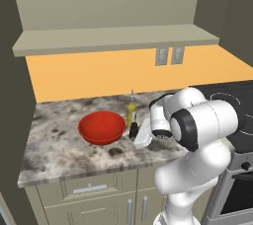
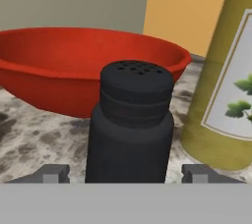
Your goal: Retrieve the bottle and the shaker from the cabinet and place them next to the mixing bowl on the counter. Then add garlic from the fridge to the mixing bowl.
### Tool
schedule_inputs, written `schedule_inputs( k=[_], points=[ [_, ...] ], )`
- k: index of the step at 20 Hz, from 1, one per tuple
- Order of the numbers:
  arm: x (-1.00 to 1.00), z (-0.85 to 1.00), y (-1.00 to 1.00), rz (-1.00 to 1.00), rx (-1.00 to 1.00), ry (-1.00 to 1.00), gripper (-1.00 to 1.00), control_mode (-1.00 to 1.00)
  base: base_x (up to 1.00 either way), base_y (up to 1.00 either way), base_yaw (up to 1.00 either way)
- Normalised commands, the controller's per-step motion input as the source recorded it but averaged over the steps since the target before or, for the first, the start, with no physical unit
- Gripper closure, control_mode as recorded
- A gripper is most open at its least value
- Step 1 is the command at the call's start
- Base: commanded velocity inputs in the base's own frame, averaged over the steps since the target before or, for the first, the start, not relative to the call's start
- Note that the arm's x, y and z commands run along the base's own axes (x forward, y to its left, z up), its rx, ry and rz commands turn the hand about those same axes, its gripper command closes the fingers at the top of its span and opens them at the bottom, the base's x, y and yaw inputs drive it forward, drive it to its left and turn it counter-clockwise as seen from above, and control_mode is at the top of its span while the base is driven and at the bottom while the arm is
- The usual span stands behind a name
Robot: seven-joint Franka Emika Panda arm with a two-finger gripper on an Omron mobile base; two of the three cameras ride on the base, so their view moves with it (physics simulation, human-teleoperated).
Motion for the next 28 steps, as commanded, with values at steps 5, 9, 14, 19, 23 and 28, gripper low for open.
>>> schedule_inputs(
  k=[5,9,14,19,23,28],
  points=[
    [-0.09,0.02,-0.01,-0.01,0.00,0.00,-1.00,-1.00,0.00,0.00,0.00],
    [-0.15,0.29,-0.19,-0.10,0.01,0.00,-1.00,-1.00,0.00,0.00,0.00],
    [-0.04,0.74,-0.18,-0.12,0.02,0.00,-1.00,-1.00,0.00,0.00,0.00],
    [0.00,0.85,-0.11,-0.13,0.00,0.03,-1.00,-1.00,0.00,0.00,0.00],
    [0.00,1.00,-0.10,-0.13,0.00,0.13,-1.00,-1.00,0.00,0.00,0.00],
    [-0.14,1.00,-0.14,-0.12,0.01,0.22,-1.00,-1.00,0.00,0.00,0.00]
  ],
)
